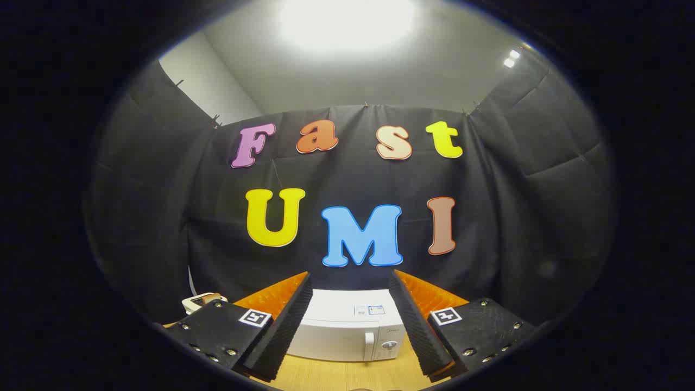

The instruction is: Open the microwave, put the food inside, and close the microwave door.

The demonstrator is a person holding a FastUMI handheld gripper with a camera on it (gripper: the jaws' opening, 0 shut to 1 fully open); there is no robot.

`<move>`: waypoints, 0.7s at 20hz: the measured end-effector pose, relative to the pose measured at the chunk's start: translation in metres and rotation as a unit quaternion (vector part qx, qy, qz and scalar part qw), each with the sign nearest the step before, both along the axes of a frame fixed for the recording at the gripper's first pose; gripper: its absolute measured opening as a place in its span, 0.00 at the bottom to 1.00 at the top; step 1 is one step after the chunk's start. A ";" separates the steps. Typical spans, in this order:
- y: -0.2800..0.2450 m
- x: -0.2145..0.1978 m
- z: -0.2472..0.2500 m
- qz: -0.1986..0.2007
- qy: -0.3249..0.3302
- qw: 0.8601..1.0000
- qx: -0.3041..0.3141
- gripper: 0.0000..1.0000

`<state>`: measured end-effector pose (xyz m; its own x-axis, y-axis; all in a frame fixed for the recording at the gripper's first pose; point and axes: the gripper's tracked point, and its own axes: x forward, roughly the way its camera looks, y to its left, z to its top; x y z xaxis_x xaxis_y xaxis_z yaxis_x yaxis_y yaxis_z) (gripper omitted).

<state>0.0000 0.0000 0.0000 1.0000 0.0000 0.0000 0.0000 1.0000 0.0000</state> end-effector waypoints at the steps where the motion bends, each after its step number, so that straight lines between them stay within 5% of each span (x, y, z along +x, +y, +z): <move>1: 0.000 0.000 -0.001 0.000 0.003 1.000 -0.001 0.91; 14: 0.007 -0.005 0.002 0.009 -0.010 1.000 -0.010 0.92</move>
<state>-0.0052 0.0070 0.0023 0.9996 0.0183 0.0192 -0.0179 0.9996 -0.0199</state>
